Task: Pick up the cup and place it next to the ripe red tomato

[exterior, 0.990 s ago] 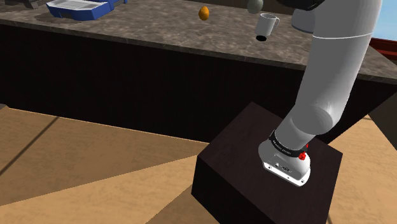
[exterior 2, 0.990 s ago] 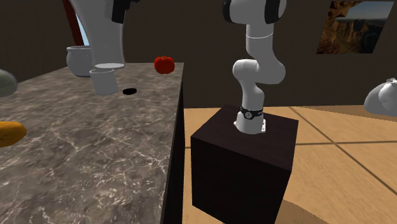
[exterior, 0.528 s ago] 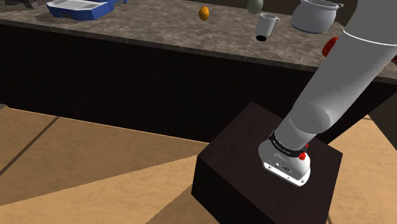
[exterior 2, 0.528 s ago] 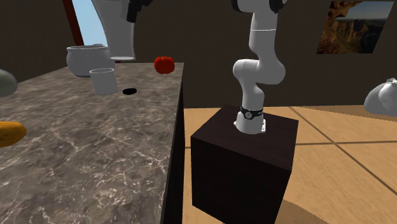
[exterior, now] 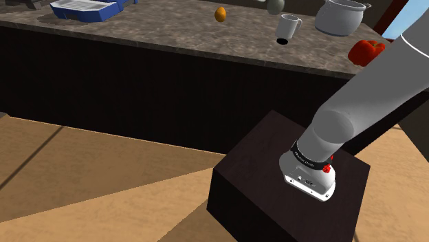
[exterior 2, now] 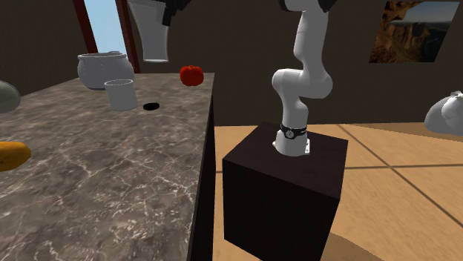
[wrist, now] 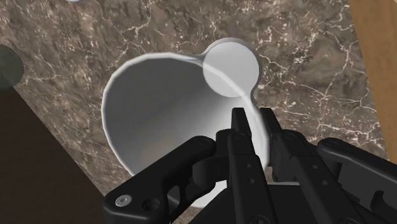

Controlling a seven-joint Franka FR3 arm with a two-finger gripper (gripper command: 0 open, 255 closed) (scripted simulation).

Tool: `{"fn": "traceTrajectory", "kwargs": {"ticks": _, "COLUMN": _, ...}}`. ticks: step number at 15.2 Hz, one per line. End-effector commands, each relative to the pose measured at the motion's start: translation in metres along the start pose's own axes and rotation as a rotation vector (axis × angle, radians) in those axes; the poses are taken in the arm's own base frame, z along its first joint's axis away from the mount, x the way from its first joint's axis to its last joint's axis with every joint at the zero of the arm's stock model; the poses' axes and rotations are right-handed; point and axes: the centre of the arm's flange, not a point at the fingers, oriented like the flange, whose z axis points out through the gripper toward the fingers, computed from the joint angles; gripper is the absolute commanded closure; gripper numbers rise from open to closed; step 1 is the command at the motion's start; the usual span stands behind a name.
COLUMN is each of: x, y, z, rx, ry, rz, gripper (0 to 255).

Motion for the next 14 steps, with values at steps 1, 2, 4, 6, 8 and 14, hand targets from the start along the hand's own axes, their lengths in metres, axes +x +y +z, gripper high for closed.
{"fn": "traceTrajectory", "kwargs": {"ticks": 1, "x": -0.024, "y": 0.013, "z": 0.0, "rx": 0.0, "ry": 0.0, "rz": -0.001, "gripper": 255}}
{"fn": "traceTrajectory", "kwargs": {"ticks": 2, "x": -0.036, "y": 0.018, "z": 0.0, "rx": 0.0, "ry": 0.0, "rz": -0.001, "gripper": 255}}
{"fn": "traceTrajectory", "kwargs": {"ticks": 4, "x": -0.059, "y": 0.03, "z": 0.0, "rx": 0.0, "ry": 0.0, "rz": -0.001, "gripper": 255}}
{"fn": "traceTrajectory", "kwargs": {"ticks": 6, "x": -0.083, "y": 0.042, "z": 0.0, "rx": 0.0, "ry": 0.0, "rz": -0.001, "gripper": 255}}
{"fn": "traceTrajectory", "kwargs": {"ticks": 8, "x": -0.107, "y": 0.054, "z": 0.0, "rx": 0.0, "ry": 0.0, "rz": -0.001, "gripper": 255}}
{"fn": "traceTrajectory", "kwargs": {"ticks": 14, "x": -0.177, "y": 0.089, "z": 0.001, "rx": 0.0, "ry": 0.0, "rz": -0.001, "gripper": 255}}
